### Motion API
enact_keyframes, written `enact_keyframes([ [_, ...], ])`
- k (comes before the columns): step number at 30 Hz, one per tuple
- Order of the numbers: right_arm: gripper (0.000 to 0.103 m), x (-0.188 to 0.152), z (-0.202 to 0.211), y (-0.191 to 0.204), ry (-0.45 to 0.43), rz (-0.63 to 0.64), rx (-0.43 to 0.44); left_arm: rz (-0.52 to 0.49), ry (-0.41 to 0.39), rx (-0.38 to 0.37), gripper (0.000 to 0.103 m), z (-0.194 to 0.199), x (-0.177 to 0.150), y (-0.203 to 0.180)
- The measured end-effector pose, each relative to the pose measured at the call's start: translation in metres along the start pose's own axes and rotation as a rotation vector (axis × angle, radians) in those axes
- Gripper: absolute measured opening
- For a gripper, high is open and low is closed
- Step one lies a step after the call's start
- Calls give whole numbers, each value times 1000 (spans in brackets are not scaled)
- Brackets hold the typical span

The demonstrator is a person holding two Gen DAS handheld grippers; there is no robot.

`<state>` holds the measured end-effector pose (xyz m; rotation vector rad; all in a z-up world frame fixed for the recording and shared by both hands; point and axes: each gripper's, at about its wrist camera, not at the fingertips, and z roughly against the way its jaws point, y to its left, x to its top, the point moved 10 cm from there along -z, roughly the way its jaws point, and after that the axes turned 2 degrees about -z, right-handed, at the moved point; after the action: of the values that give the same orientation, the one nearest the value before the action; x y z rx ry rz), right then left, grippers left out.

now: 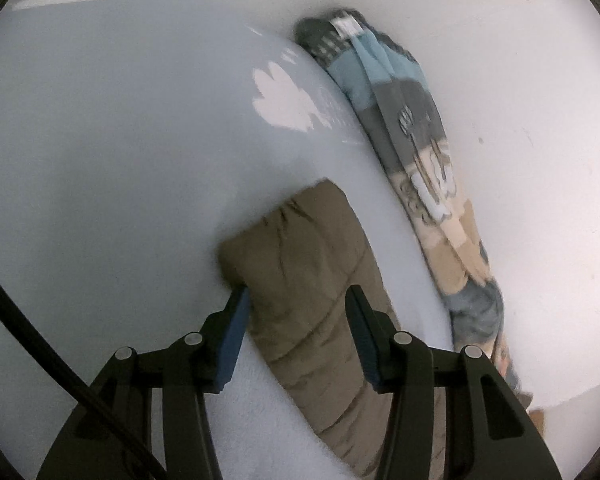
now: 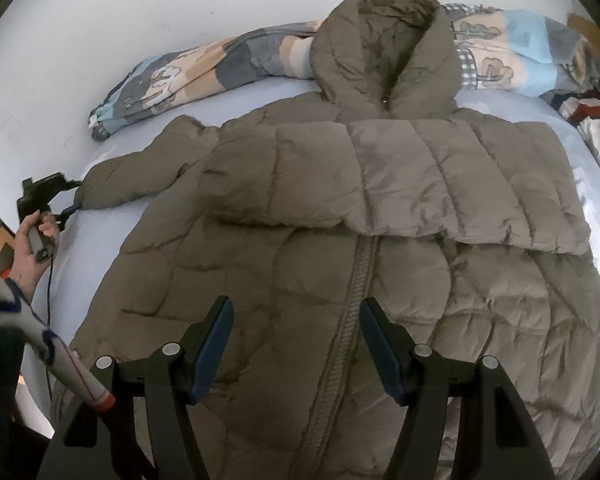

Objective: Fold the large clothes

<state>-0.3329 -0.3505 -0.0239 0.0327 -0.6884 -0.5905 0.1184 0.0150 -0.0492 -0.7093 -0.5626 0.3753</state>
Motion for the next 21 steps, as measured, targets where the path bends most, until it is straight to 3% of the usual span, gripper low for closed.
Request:
enact_keyframes([
  [6,70,7,8,-8,-27,-34,-4,72,42,-2,49,-9,-7,18],
  [9,70,7,11,-5,-35,-28,1,134,7,-43,50,-15,-6,28],
  [13,70,6,12,2,-42,1,3,78,-17,-75,51,-24,-1,19],
  [14,70,6,12,4,-43,13,3,51,-21,-82,37,-25,0,13],
  [16,70,7,13,4,-50,21,-3,30,-14,-103,20,-25,0,4],
  [21,70,11,15,-6,-64,-17,-10,-82,-50,-112,16,-2,2,-39],
])
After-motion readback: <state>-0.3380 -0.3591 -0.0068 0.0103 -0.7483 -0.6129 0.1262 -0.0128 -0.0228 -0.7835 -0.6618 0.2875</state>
